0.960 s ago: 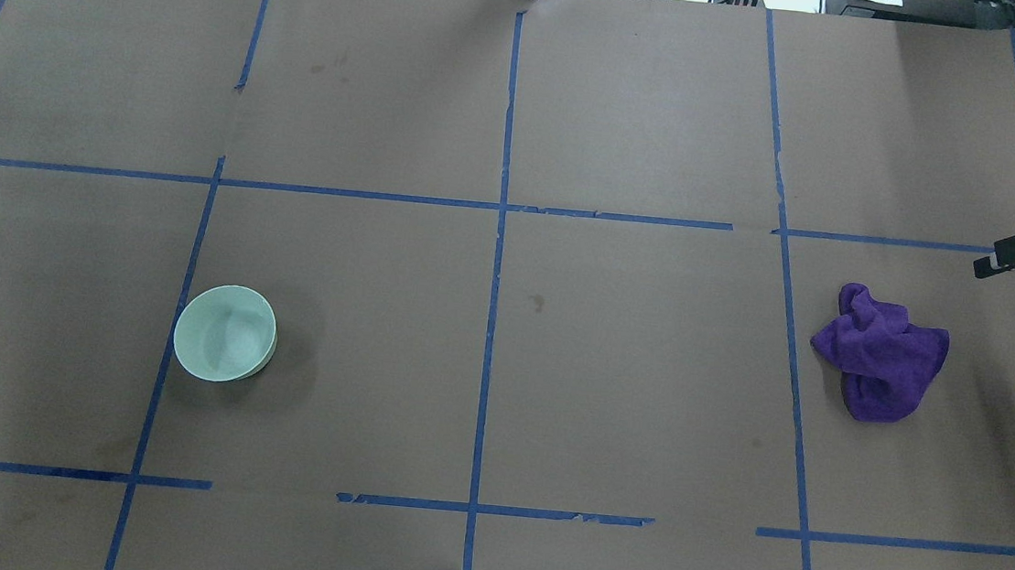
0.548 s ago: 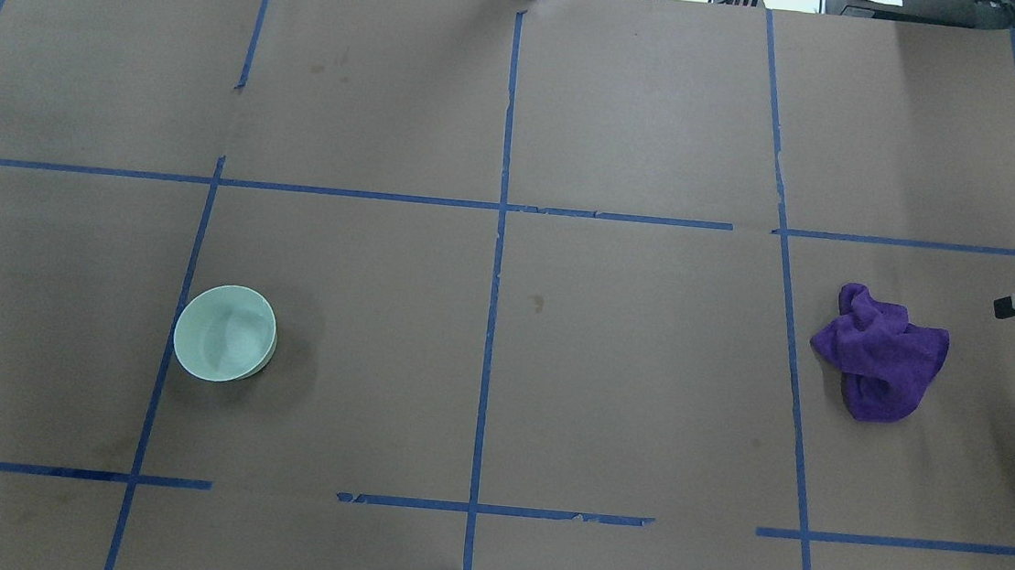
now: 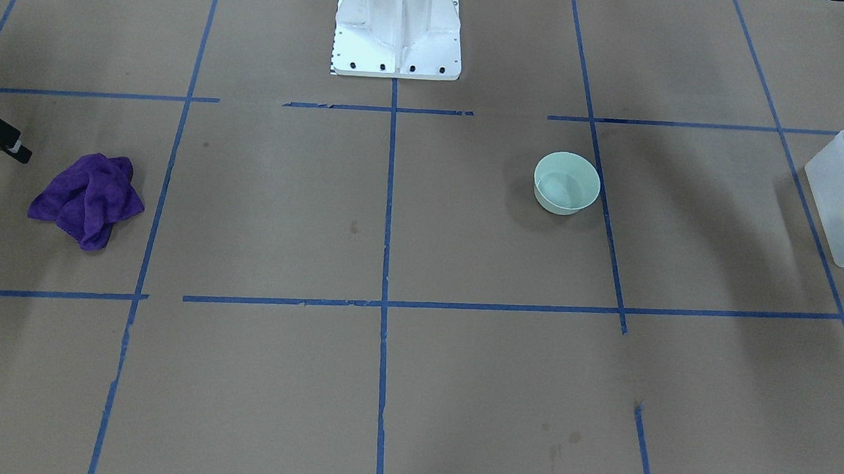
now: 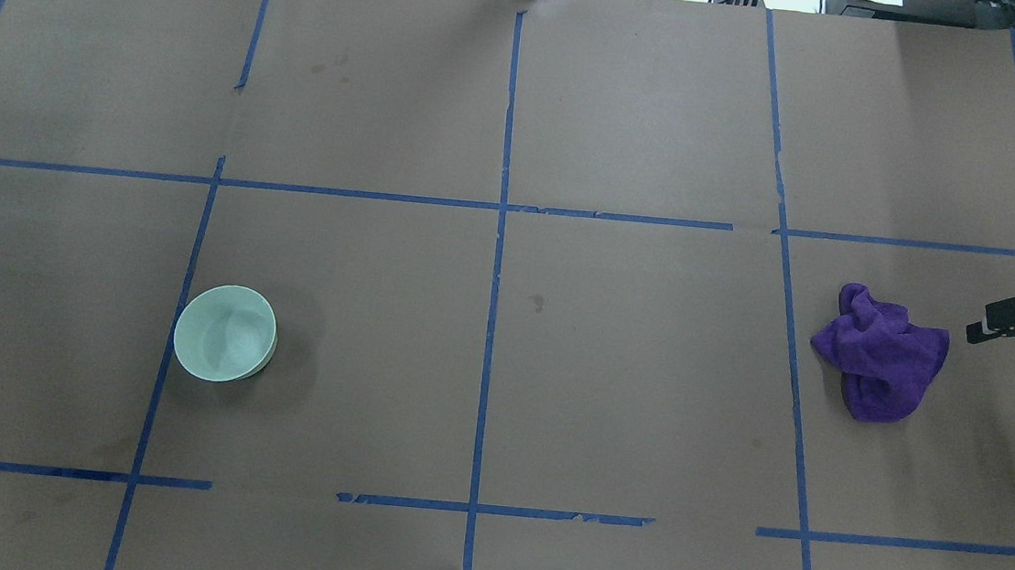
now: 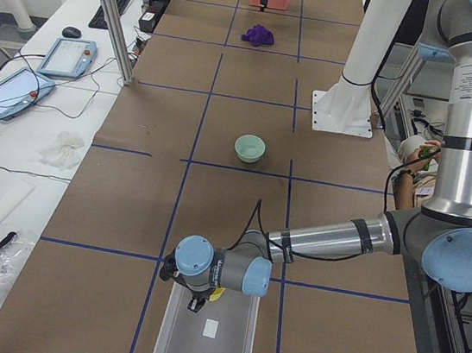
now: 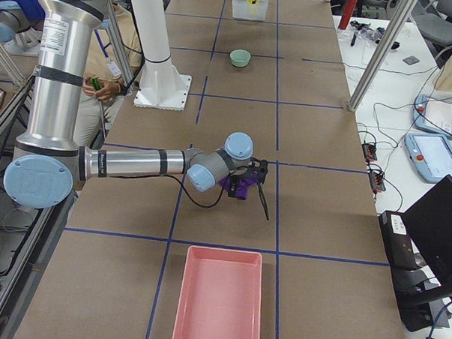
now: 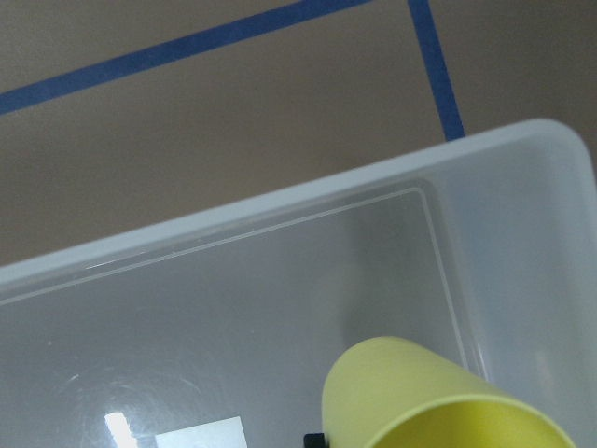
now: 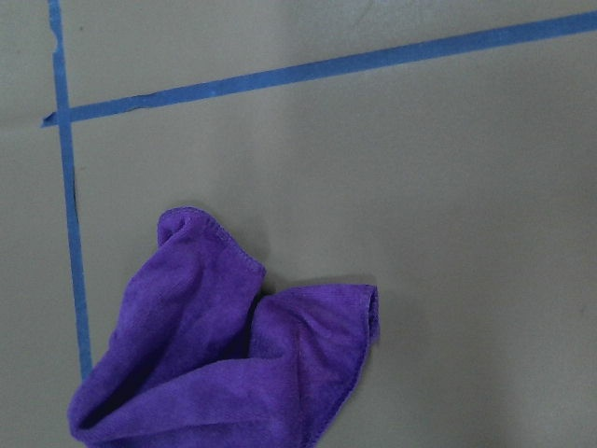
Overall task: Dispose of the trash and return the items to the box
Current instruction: 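Reach the right gripper down onto the purple cloth and grasp it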
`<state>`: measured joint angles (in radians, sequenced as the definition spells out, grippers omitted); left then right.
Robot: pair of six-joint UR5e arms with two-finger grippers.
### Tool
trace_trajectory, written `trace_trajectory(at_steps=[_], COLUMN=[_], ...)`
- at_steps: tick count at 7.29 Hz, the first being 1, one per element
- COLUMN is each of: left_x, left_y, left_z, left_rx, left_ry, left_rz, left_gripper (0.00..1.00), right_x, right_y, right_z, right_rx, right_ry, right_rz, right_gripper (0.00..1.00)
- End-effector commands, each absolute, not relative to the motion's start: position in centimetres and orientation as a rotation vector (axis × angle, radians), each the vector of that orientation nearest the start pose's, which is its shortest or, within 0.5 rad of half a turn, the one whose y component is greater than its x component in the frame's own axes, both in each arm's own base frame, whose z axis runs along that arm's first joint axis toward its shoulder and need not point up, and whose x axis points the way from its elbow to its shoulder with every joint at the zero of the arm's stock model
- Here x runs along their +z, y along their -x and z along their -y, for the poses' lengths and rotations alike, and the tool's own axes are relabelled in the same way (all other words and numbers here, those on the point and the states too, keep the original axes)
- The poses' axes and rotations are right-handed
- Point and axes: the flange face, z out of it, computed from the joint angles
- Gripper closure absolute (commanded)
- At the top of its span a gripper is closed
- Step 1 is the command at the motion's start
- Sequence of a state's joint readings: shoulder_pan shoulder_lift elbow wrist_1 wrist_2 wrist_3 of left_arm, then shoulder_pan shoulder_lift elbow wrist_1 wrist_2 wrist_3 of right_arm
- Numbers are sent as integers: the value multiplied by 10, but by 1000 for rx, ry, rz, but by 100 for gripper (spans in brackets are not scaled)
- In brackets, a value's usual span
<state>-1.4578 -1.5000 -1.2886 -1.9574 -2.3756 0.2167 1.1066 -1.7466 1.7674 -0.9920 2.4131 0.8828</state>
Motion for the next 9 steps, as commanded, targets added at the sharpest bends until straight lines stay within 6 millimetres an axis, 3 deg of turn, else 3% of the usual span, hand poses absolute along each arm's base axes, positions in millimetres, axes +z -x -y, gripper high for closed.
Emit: trace_trajectory(at_steps=[1,2,3,4,5,6,7,8,9], left_x=[788,786,786,783,780,774,739,694,651], left_y=[10,10,10,10,10,9,6,5,2], left_z=[444,446,445,446,450,457,482,496,514], left_rx=[324,325,325,328,330,326,293,252,168], left_ry=[-74,-78,-78,-86,-92,-100,-139,-187,-215], left_rz=[-808,-808,-808,-807,-807,-807,-807,-811,-824], left_gripper=[90,89,61,43,32,32,32,32,32], right_x=[542,521,504,498,499,505,506,511,519], right_y=[178,199,214,226,241,254,258,256,251], right_z=[415,425,435,436,431,426,425,423,419], right_rx=[187,190,211,224,233,228,225,229,239], right_ry=[113,98,94,93,89,68,64,68,76], right_rz=[992,1002,1014,1008,986,953,943,936,923], right_gripper=[0,0,0,0,0,0,0,14,68])
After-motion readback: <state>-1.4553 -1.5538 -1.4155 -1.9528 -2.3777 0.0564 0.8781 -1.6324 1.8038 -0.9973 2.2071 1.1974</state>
